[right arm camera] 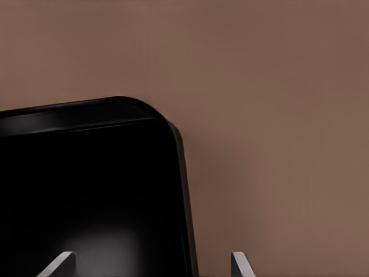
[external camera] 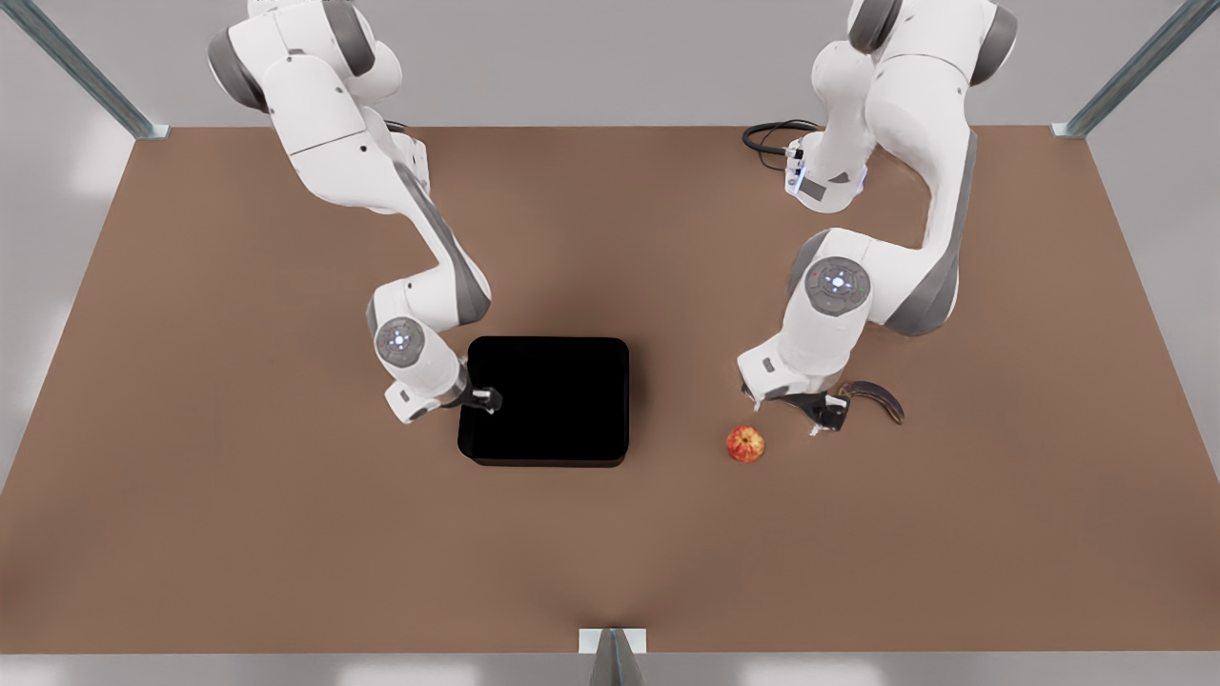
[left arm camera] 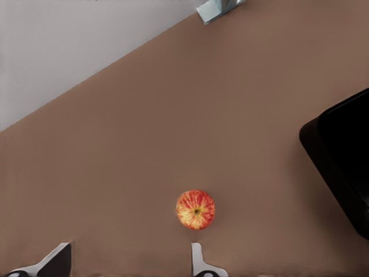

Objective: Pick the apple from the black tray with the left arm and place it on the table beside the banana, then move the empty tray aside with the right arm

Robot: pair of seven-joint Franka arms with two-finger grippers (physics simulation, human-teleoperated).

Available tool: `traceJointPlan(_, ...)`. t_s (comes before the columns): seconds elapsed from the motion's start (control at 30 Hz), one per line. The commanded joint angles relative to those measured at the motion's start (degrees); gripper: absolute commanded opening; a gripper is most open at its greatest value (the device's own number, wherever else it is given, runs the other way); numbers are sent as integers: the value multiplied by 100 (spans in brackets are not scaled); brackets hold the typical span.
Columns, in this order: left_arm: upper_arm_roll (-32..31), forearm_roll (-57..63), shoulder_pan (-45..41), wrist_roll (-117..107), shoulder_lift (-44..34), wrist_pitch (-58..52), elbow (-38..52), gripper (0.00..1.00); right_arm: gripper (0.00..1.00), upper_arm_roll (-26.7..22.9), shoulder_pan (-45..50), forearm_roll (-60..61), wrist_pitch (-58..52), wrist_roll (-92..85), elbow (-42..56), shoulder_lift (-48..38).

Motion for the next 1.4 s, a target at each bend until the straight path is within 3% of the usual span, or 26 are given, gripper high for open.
traceJointPlan(0.0,26,-523,423,-157,-518,-2047,45,100,100,0,0,-21,237,472,47,115)
traceJointPlan(0.13,342,-628,960,-60,-667,-2812,177,100,96,35,0,-12,474,366,47,291)
traceJointPlan(0.2,447,-1006,1443,503,-817,-2434,-228,100,92,35,0,-21,474,322,47,344)
traceJointPlan(0.27,377,-1024,1408,73,-720,-2382,-43,100,75,35,0,-12,474,322,47,344)
traceJointPlan(0.33,333,-1033,1382,-174,-711,-2338,-35,100,50,35,-8,-4,474,322,56,344)
traceJointPlan(0.47,298,-1024,1329,-183,-641,-2347,71,100,12,35,-17,14,474,24,56,344)
traceJointPlan(0.5,298,-1015,1250,-192,-632,-2347,80,100,8,35,-26,23,474,-38,56,344)
traceJointPlan(0.7,298,-1015,1241,-192,-588,-2355,141,100,2,185,-52,199,237,-47,231,177)
traceJointPlan(0.77,298,-1024,1241,-192,-588,-2347,150,100,0,185,-307,207,-931,-565,741,-104)
traceJointPlan(0.83,298,-1024,1241,-192,-588,-2355,159,100,0,158,-438,199,-1221,-925,776,-359)
traceJointPlan(0.97,298,-1015,1241,-192,-588,-2347,159,100,0,106,-1397,93,-2646,-2903,1585,-527)
traceJointPlan(1.27,298,-1024,1232,-297,-535,-2355,273,100,0,53,-3990,-364,-2822,-6612,2095,-377)
traceJointPlan(1.37,307,-1024,1232,-306,-535,-2355,273,100,0,62,-4543,-355,-2813,-7333,2279,53)
